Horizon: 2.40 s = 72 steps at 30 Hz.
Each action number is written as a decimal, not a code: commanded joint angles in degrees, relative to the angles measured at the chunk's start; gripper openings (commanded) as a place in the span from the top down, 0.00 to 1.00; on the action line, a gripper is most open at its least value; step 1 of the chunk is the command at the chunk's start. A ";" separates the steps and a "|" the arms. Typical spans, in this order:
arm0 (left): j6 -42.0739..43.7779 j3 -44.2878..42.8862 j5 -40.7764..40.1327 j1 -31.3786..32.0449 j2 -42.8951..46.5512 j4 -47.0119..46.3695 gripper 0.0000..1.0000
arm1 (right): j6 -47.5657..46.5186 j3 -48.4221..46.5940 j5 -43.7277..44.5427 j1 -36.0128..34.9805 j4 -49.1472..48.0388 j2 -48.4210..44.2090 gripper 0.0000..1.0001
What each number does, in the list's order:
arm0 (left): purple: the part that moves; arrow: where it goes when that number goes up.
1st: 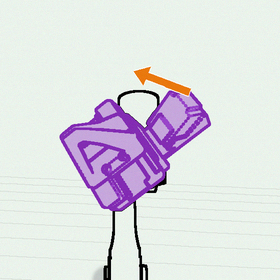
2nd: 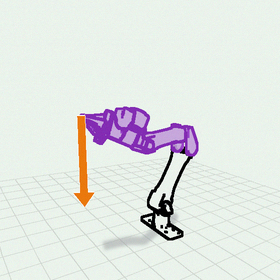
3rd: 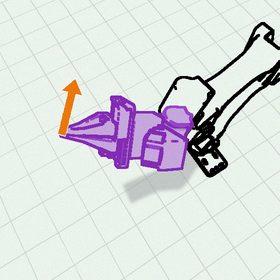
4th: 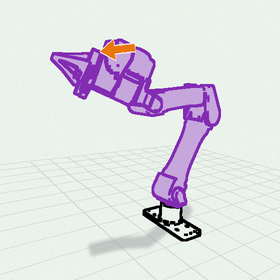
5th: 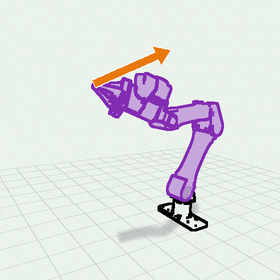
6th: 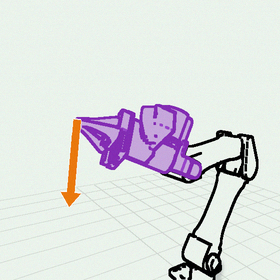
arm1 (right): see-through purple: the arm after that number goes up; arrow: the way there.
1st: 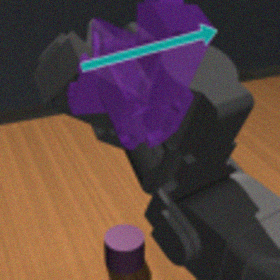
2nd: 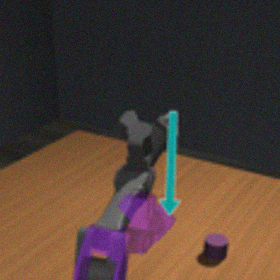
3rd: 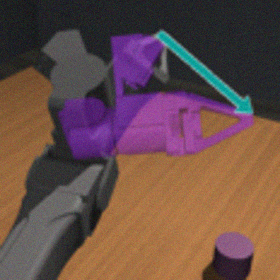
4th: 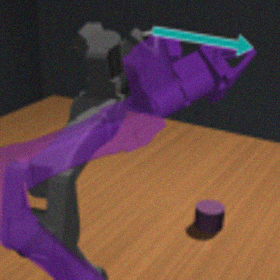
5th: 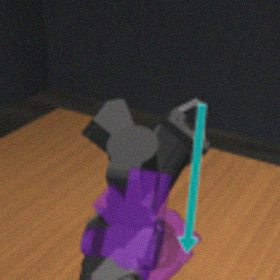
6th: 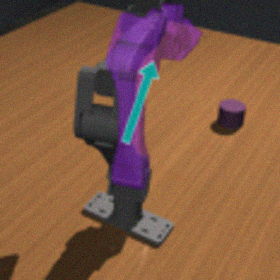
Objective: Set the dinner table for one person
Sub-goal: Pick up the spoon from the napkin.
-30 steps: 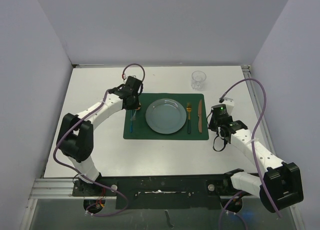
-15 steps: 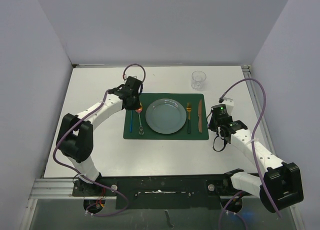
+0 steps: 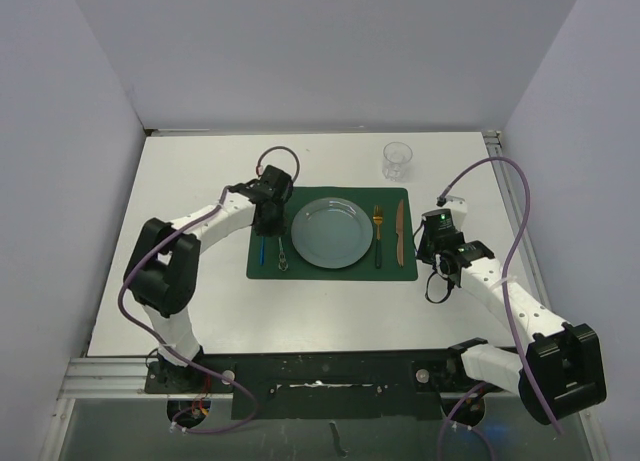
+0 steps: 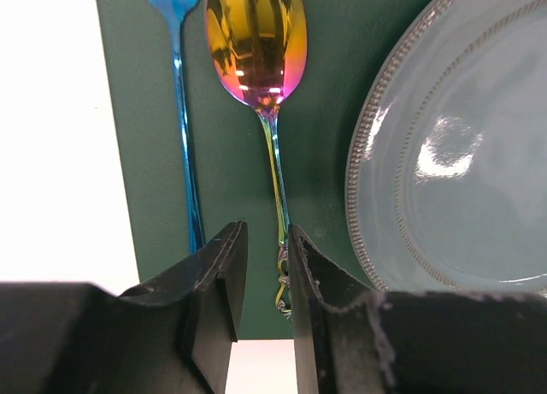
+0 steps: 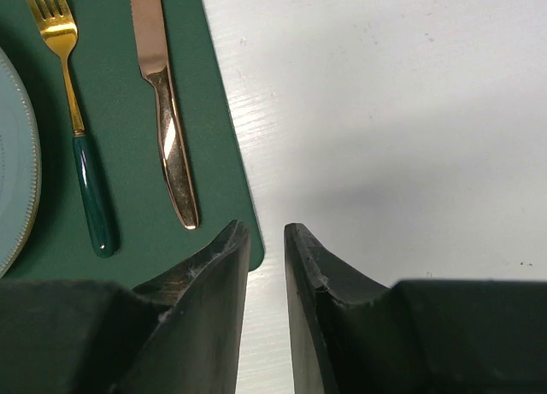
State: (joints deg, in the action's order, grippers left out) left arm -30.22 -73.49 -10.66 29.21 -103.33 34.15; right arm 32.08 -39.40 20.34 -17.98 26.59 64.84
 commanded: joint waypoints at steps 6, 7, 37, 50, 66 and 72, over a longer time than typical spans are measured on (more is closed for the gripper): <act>-0.63 0.55 0.95 1.97 -3.20 -0.62 0.76 | -0.52 -0.70 1.13 0.44 -1.89 -0.25 0.75; -0.63 0.42 0.98 2.01 -3.51 -0.64 0.76 | -0.52 -0.64 1.12 0.37 -1.87 -0.38 0.75; 2.99 -4.54 -1.48 2.42 -10.39 -1.74 1.00 | -0.79 0.06 1.90 1.19 -1.58 -0.89 0.75; -0.19 -2.95 -8.14 2.30 -5.19 -1.29 1.00 | -0.79 0.64 1.53 1.41 -2.28 -0.19 0.75; -2.05 -4.45 -15.35 2.27 3.25 0.31 1.00 | -0.61 0.37 0.73 1.54 -2.33 -0.56 0.75; -1.79 -4.55 -15.38 2.27 3.44 0.25 1.00 | -0.69 0.03 0.78 1.52 -2.21 -0.61 0.75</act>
State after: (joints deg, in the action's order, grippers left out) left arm -31.90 -76.12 -24.25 31.70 -102.43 35.22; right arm 31.90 -38.48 20.71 -16.84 26.22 64.84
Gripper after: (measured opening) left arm 0.005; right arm 0.254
